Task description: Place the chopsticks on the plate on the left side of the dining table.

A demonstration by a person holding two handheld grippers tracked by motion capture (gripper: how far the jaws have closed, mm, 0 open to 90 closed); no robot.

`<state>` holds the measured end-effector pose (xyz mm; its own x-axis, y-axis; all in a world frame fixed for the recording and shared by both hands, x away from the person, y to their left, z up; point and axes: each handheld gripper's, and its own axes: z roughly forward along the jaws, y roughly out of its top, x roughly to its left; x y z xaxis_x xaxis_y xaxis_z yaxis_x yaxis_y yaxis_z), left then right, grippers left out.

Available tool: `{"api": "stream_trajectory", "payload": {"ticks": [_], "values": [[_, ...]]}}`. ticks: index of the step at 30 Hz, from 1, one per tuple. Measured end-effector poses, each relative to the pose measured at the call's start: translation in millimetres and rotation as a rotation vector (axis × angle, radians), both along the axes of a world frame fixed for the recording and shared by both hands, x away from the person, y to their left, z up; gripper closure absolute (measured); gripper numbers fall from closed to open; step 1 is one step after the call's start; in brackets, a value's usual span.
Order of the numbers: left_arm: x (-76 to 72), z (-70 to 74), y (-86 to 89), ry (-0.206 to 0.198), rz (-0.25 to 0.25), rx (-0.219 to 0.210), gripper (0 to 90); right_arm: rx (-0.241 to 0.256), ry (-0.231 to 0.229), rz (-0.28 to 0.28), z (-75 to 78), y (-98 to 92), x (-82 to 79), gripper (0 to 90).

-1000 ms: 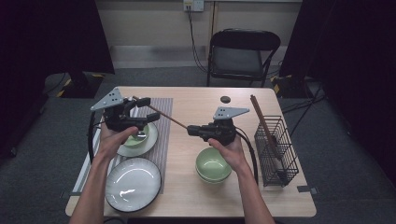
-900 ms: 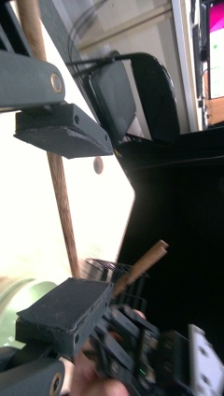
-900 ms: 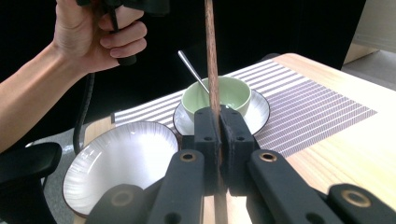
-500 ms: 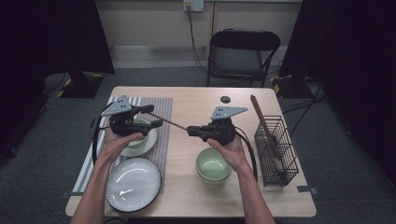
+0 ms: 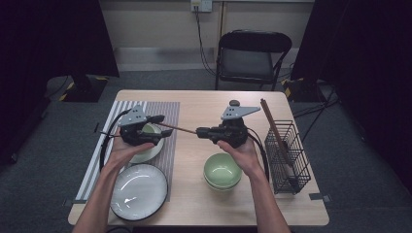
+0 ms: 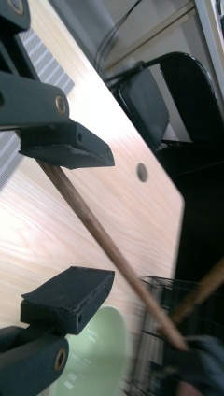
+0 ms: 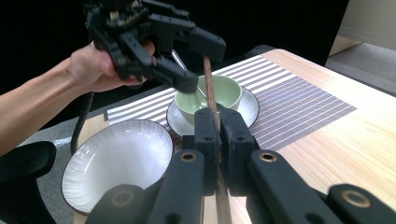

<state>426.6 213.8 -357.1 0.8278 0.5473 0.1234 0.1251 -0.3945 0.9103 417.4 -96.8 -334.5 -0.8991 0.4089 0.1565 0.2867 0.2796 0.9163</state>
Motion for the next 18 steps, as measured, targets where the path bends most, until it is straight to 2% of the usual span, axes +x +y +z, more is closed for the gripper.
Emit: {"api": "stream_trajectory", "payload": {"ticks": [2, 6, 8, 9, 11, 16, 17, 18], "values": [[-0.3, -2.8, -3.3, 0.001, 0.003, 0.036, 39.4, -0.009, 0.003, 0.001, 2.0, -0.6, 0.0, 86.9], [0.1, -10.8, -5.7, 0.005, -0.001, 0.032, 44.8, -0.018, -0.001, -0.004, 8.1, -2.5, -0.7, 86.9], [-1.1, -15.8, -8.5, 0.009, -0.001, 0.049, 47.8, -0.023, 0.0, -0.007, 12.1, -3.1, -1.3, 86.9], [-1.5, -17.1, -9.2, 0.008, 0.002, 0.072, 49.1, -0.025, 0.001, -0.006, 13.7, -3.3, -1.2, 86.9], [-2.2, -19.9, -10.3, 0.014, 0.0, 0.076, 52.4, -0.03, 0.001, -0.006, 16.5, -2.9, -1.1, 87.0], [-2.9, -26.9, -15.5, 0.036, -0.011, 0.124, 64.5, -0.007, 0.007, 0.01, 24.2, -5.8, -0.6, 90.0], [-3.5, -29.0, -18.1, 0.05, -0.038, 0.132, 69.4, -0.02, 0.01, 0.015, 25.6, -5.5, -0.5, 90.0], [-4.1, -30.2, -19.8, 0.045, -0.046, 0.139, 81.3, -0.038, 0.008, 0.019, 26.5, -4.4, -0.4, 90.0]]}}
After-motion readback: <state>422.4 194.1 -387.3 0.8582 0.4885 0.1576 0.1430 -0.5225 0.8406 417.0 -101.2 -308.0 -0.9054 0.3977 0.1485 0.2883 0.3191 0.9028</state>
